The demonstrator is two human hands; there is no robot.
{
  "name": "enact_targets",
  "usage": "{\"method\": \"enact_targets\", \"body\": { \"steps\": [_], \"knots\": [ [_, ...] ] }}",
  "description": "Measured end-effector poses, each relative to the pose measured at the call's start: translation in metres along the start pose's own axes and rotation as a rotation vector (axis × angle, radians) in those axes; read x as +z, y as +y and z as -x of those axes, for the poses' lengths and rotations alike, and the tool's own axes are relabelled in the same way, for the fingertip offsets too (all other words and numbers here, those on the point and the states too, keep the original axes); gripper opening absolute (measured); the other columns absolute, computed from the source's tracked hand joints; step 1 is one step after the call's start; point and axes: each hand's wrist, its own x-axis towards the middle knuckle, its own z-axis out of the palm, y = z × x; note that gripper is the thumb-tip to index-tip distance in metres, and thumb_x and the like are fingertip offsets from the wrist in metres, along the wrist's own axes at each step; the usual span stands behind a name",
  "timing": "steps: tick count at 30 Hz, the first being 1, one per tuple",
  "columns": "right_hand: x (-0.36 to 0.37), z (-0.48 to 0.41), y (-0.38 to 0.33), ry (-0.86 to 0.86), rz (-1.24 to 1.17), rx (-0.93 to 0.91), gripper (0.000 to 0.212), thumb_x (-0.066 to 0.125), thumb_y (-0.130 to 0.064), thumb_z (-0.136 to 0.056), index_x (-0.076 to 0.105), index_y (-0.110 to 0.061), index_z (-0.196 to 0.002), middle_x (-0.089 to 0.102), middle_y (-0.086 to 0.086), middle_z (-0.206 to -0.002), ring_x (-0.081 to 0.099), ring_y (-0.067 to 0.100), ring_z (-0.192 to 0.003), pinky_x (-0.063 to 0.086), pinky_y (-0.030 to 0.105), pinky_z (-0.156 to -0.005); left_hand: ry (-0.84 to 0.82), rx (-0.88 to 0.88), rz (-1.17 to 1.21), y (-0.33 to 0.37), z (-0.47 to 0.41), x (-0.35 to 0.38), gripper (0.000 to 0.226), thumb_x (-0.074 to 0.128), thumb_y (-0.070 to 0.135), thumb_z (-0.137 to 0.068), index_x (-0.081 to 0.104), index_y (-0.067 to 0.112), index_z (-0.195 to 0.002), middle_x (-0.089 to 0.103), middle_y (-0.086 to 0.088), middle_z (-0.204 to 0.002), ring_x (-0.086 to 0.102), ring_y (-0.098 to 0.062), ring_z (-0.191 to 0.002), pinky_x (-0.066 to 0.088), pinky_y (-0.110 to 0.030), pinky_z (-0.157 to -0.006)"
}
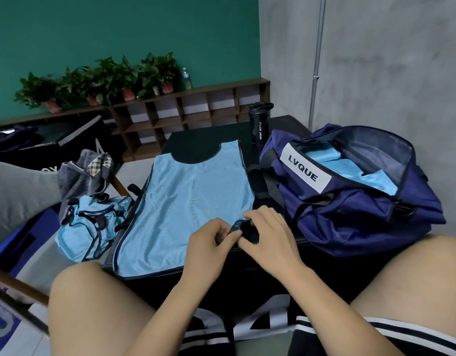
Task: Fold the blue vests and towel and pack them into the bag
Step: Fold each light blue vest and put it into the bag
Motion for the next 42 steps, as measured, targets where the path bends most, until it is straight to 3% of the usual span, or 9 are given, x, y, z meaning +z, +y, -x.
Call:
{"method": "enact_targets", "body": {
  "steps": [4, 8, 14, 18, 22, 28, 32, 37, 42],
  "knots": [
    [0.001, -0.005, -0.005, 0.042, 0.069, -0.026, 0.044, 0.073, -0.042, -0.085, 0.067, -0.022, -0.124, 0.047, -0.002, -0.108, 0.049, 0.022, -0.096, 0.045, 0.040, -0.085, 0.001, 0.023, -0.021, 0.002, 0.000, -0.003, 0.025, 0.081, 0.032, -0.092, 0.062, 0.026, -0.079, 0.061, 0.007, -0.074, 0.056, -0.016, -0.070, 0.044, -0.020, -0.064],
    [0.001, -0.008, -0.013, 0.020, 0.143, -0.009, 0.054, 0.080, -0.042, -0.078, 0.066, -0.025, -0.127, 0.045, 0.001, -0.116, 0.048, 0.025, -0.102, 0.039, 0.039, -0.086, -0.013, 0.041, 0.000, 0.005, -0.001, -0.003, 0.017, 0.082, 0.031, -0.091, 0.067, 0.025, -0.086, 0.067, 0.006, -0.080, 0.060, -0.019, -0.075, 0.050, -0.029, -0.071],
    [-0.004, -0.013, -0.006, 0.112, 0.114, -0.049, 0.039, 0.078, -0.008, -0.069, 0.070, -0.020, -0.105, 0.054, 0.006, -0.132, 0.050, 0.028, -0.121, 0.037, 0.042, -0.094, -0.024, 0.068, 0.004, 0.005, -0.001, -0.008, 0.018, 0.085, 0.029, -0.089, 0.068, 0.033, -0.093, 0.065, 0.009, -0.084, 0.059, -0.018, -0.077, 0.049, -0.024, -0.071],
    [-0.016, -0.017, 0.009, 0.137, 0.082, -0.162, 0.036, 0.067, 0.007, -0.064, 0.064, -0.016, -0.091, 0.060, -0.001, -0.116, 0.056, 0.028, -0.116, 0.039, 0.043, -0.094, -0.101, 0.153, -0.100, -0.009, -0.002, -0.014, 0.025, 0.084, 0.020, -0.087, 0.066, 0.036, -0.092, 0.061, 0.010, -0.085, 0.060, -0.017, -0.083, 0.048, -0.023, -0.077],
    [-0.029, -0.009, 0.025, -0.019, 0.178, -0.332, 0.026, 0.056, 0.001, -0.067, 0.058, -0.017, -0.087, 0.055, -0.002, -0.099, 0.056, 0.028, -0.102, 0.040, 0.042, -0.091, -0.218, 0.189, -0.166, -0.022, 0.001, -0.021, 0.022, 0.082, 0.022, -0.086, 0.067, 0.037, -0.089, 0.061, 0.011, -0.085, 0.062, -0.013, -0.085, 0.048, -0.026, -0.079],
    [-0.042, -0.008, 0.041, -0.329, 0.349, -0.416, 0.026, 0.050, -0.009, -0.073, 0.051, -0.026, -0.093, 0.047, -0.006, -0.094, 0.048, 0.026, -0.093, 0.040, 0.041, -0.086, -0.405, 0.266, -0.204, -0.028, -0.002, -0.028, 0.014, 0.080, 0.036, -0.088, 0.069, 0.039, -0.095, 0.062, 0.013, -0.090, 0.063, -0.011, -0.087, 0.050, -0.025, -0.078],
    [-0.054, -0.037, 0.039, -0.387, 0.379, -0.498, 0.029, 0.057, -0.007, -0.074, 0.056, -0.027, -0.096, 0.050, -0.006, -0.091, 0.050, 0.025, -0.089, 0.038, 0.038, -0.079, -0.483, 0.264, -0.149, -0.023, -0.023, -0.048, 0.015, 0.080, 0.047, -0.092, 0.072, 0.037, -0.101, 0.069, 0.010, -0.095, 0.068, -0.013, -0.088, 0.053, -0.025, -0.081],
    [-0.068, -0.114, 0.009, -0.446, 0.305, -0.447, 0.020, 0.058, -0.017, -0.089, 0.064, -0.026, -0.106, 0.058, -0.006, -0.098, 0.051, 0.022, -0.097, 0.035, 0.035, -0.082, -0.430, 0.234, -0.247, -0.033, -0.090, -0.084, 0.006, 0.077, 0.039, -0.096, 0.071, 0.038, -0.099, 0.073, 0.012, -0.093, 0.068, -0.015, -0.086, 0.055, -0.030, -0.078],
    [-0.057, -0.217, -0.009, -0.541, 0.253, -0.242, 0.013, 0.055, -0.023, -0.092, 0.065, -0.026, -0.101, 0.064, -0.008, -0.101, 0.059, 0.021, -0.100, 0.053, 0.043, -0.085, -0.327, 0.092, -0.356, -0.054, -0.176, -0.118, 0.004, 0.072, 0.035, -0.099, 0.070, 0.039, -0.098, 0.072, 0.015, -0.087, 0.065, -0.010, -0.083, 0.050, -0.025, -0.072]
  ]
}}
